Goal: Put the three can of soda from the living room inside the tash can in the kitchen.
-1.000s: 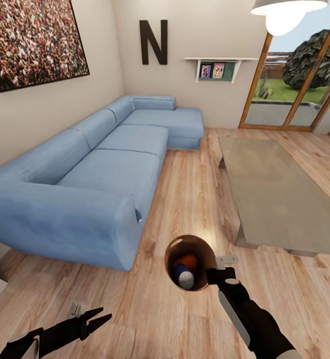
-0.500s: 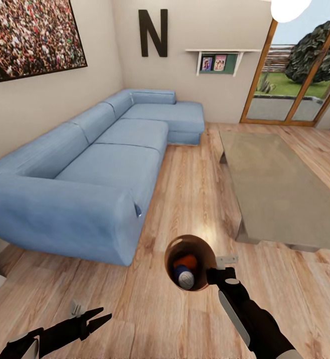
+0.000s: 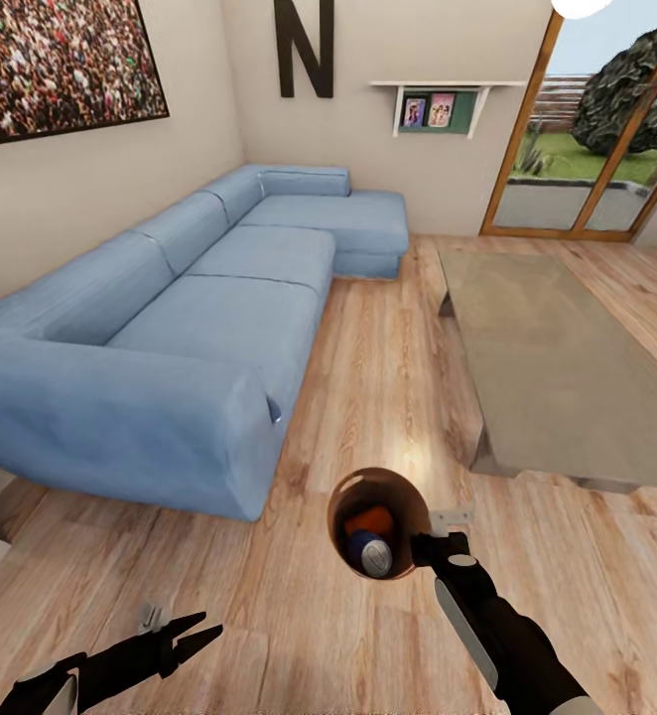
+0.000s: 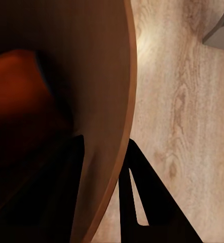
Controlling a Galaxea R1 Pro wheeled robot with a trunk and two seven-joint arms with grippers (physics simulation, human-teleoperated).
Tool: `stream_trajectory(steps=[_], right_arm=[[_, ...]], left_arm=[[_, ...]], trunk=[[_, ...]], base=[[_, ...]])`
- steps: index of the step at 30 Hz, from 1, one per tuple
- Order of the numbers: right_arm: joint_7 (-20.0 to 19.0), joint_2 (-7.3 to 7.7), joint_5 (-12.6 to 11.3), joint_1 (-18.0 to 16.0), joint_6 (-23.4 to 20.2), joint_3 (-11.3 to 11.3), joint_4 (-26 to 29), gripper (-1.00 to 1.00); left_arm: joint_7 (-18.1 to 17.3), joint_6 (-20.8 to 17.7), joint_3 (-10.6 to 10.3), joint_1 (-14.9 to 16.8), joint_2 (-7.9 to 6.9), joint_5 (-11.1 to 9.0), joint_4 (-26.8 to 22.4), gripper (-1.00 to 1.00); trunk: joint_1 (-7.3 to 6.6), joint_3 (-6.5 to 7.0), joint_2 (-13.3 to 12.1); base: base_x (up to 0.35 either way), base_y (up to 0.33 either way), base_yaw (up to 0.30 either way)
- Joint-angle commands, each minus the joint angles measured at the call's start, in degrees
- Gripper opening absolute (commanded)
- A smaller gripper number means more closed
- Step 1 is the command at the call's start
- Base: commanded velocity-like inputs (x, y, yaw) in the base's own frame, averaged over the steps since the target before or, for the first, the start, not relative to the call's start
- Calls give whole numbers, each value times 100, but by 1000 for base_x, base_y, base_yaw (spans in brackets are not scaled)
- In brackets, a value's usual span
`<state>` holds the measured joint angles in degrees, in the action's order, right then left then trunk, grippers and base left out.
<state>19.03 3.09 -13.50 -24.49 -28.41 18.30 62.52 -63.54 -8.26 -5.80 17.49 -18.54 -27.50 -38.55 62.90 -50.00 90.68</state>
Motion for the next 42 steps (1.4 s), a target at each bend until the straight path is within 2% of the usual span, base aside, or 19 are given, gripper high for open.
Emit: stream_trajectory(steps=[1,11,23,39,42], right_arm=[[-13,-1,14,-3,10,3,6,-100],[-13,-1,14,-3,10,7,6,-100],[-13,-1,14,-3,10,7,6,-100],[-13,-1,14,-3,10,7,6,-100],[-13,-1,14,-3,10,7,6,-100]], left_arm=[[0,2,0,0,0,-1,-1,100],[-7,3,0,0,1,-1,-3,100],[-9,2,0,0,0,-1,-12,100],[-14,3,0,0,0,-1,-12,100],[-16,5,0,0,0,-1,-12,100]], trunk=[[22,-28,42],[242,-300,443],[242,-352,443],[242,-494,443],[308,-575,564]], base=[[0,0,0],[0,0,0],[0,0,0],[0,0,0],[0,0,0]])
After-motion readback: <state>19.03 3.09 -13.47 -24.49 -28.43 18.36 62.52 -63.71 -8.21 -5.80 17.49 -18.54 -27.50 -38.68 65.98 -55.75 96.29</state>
